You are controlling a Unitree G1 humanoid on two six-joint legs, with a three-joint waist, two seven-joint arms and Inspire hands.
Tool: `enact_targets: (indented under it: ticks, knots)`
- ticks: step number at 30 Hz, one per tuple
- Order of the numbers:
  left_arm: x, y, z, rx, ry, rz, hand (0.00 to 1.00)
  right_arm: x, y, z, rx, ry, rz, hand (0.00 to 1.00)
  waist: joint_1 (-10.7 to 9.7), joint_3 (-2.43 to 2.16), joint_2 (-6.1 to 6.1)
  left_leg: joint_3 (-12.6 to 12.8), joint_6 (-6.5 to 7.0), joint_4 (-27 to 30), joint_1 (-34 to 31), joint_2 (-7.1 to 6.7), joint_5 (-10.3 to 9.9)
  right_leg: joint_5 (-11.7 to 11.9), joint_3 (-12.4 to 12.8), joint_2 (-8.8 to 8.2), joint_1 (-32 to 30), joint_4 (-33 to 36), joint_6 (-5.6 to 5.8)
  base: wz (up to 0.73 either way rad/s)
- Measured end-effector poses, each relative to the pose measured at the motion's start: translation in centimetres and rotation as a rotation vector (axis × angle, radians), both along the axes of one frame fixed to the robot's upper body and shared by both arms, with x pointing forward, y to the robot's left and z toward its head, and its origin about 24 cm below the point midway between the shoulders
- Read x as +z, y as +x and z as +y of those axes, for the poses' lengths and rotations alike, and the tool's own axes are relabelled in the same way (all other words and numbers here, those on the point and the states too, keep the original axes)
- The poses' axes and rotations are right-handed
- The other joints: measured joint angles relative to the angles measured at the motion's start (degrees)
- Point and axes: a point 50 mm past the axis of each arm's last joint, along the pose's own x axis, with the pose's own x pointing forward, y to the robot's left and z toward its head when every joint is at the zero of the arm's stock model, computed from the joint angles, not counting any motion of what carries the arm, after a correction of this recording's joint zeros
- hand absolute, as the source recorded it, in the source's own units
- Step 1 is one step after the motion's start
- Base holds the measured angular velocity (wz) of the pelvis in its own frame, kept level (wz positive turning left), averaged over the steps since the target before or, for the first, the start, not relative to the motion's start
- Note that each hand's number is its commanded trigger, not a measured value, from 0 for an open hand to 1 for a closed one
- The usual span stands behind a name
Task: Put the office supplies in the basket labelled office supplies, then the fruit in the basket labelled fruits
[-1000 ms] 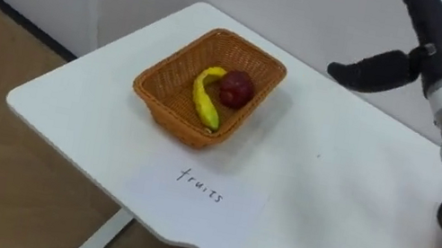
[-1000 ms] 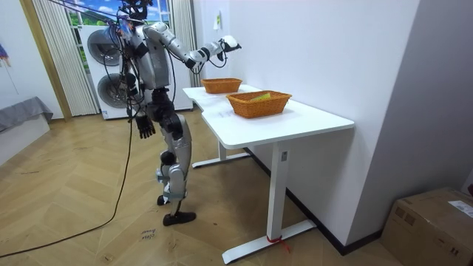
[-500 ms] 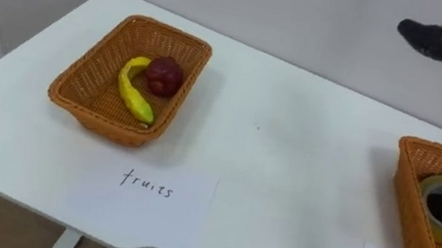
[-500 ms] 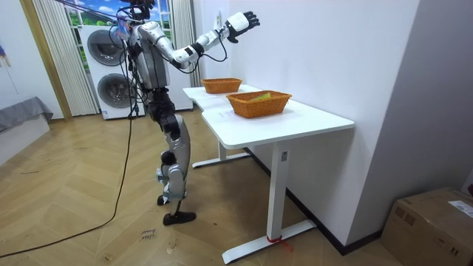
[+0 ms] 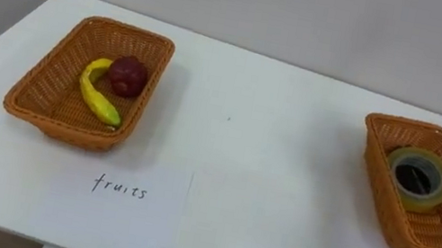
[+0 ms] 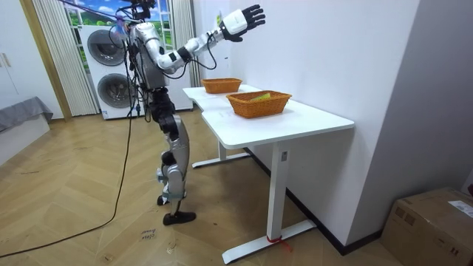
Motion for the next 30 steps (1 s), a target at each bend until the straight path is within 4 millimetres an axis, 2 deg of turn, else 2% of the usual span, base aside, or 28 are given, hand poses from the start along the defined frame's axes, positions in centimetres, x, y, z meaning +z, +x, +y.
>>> enact_targets:
  ticks: [4,7,8,10,12,13,15,16,19,20,21,23,24,26,30]
  knots:
    - [-0.1,-0.3,-0.3,0.007,0.014,0.008,0.00,-1.1,-1.2,-1.3,-0.082,0.086,-0.010,0.00,-1.4,0.06,0.20,1.3,-0.30,-0.2,0.4,0.57,-0.1,0.1,0.2,0.42,-0.3,0.0,-0.22,-0.16]
    - [-0.3,-0.3,-0.9,0.011,0.003,0.006,0.00,-1.4,-2.0,-2.2,-0.136,0.157,-0.035,0.00,-2.3,0.22,0.56,2.0,-0.47,-0.3,0.6,0.85,-0.2,0.3,1.6,0.84,-0.6,0.0,-0.47,-0.18]
    - [-0.3,-0.4,-1.0,0.014,0.006,0.009,0.00,-1.6,-2.5,-2.7,-0.163,0.186,-0.041,0.00,-2.5,0.31,0.46,2.7,-0.59,-0.4,0.8,1.11,-0.3,0.3,1.9,1.08,-0.6,0.0,-0.57,-0.20]
    - [-0.3,-0.5,-0.9,0.018,0.018,0.011,0.00,-1.9,-3.2,-3.4,-0.220,0.220,-0.059,0.00,-2.6,0.18,-0.06,3.5,-0.85,-0.4,0.8,1.48,-0.5,0.5,2.9,1.54,-1.1,0.0,-0.84,-0.28]
    - [-0.3,-0.6,-0.9,0.020,0.032,0.013,0.00,-2.1,-3.9,-4.0,-0.280,0.251,-0.086,0.00,-3.5,0.36,0.49,3.7,-1.01,-0.4,0.6,1.68,-0.6,0.6,3.2,1.81,-1.3,0.0,-0.99,-0.15]
    - [-0.3,-0.3,-1.0,0.020,0.035,0.008,0.00,-2.4,-4.3,-4.2,-0.310,0.271,-0.098,0.00,-4.6,0.18,1.02,3.9,-1.14,-0.4,0.6,1.84,-0.7,0.7,3.2,1.93,-1.4,-0.1,-1.07,-0.06]
    - [-0.3,-0.2,-1.0,0.017,0.047,0.004,0.00,-3.2,-5.1,-4.8,-0.351,0.302,-0.090,0.00,-5.2,0.26,0.56,4.8,-1.31,-0.4,0.5,2.22,-0.8,0.9,3.5,2.25,-1.4,-0.9,-1.42,-0.17]
    - [-0.3,-0.1,-1.0,0.018,0.054,0.001,0.00,-3.9,-5.7,-5.2,-0.377,0.329,-0.074,0.00,-5.3,0.20,0.43,5.4,-1.51,-0.4,0.5,2.51,-0.9,1.1,4.0,2.56,-1.6,-0.9,-1.60,-0.31]
    - [-0.3,0.0,-1.0,0.020,0.063,0.002,0.00,-6.1,-7.2,-6.0,-0.478,0.384,-0.036,0.00,-6.2,0.03,1.62,6.5,-1.84,-0.5,0.5,3.07,-1.1,1.3,5.0,3.22,-2.1,-0.9,-1.96,-0.24]
    - [-0.3,0.0,-1.0,0.020,0.065,-0.001,0.00,-7.3,-7.8,-6.4,-0.529,0.405,-0.009,0.00,-6.9,0.07,1.64,6.8,-1.94,-0.6,0.8,3.23,-1.2,1.3,5.1,3.35,-2.1,-0.9,-1.98,-0.10]
    - [-0.3,0.0,-1.1,0.020,0.064,-0.002,0.00,-7.9,-8.2,-6.6,-0.554,0.420,0.004,0.00,-7.3,0.04,0.86,7.0,-1.98,-0.6,0.9,3.29,-1.2,1.3,5.2,3.42,-2.1,-0.8,-1.99,-0.19]
    - [-0.4,0.0,-1.3,0.028,0.058,-0.007,0.00,-10.1,-9.8,-7.3,-0.664,0.493,0.034,0.00,-7.5,0.20,1.65,8.3,-2.19,-1.2,1.5,3.53,-1.3,1.4,6.6,3.87,-2.3,-0.9,-2.08,-0.29]
    - [-0.4,0.0,-1.3,0.031,0.058,-0.008,0.00,-10.7,-10.3,-7.5,-0.692,0.510,0.046,0.00,-7.6,0.20,1.73,8.3,-2.22,-1.3,1.6,3.55,-1.3,1.3,6.7,3.91,-2.3,-0.8,-2.12,-0.19]
    - [-0.4,0.0,-1.2,0.061,0.060,-0.017,0.00,-13.2,-11.9,-8.2,-0.807,0.577,0.116,0.00,-8.5,0.20,1.68,9.2,-2.43,-1.4,1.9,3.72,-1.4,1.1,7.9,4.27,-2.4,-0.8,-2.45,-0.15]
    - [-0.4,-0.1,-1.4,0.067,0.054,-0.027,0.00,-15.3,-14.3,-9.1,-0.949,0.666,0.145,0.00,-10.1,0.16,1.53,9.4,-2.51,-1.4,1.9,3.75,-1.4,0.8,7.9,4.35,-2.4,-1.0,-2.49,-0.04]
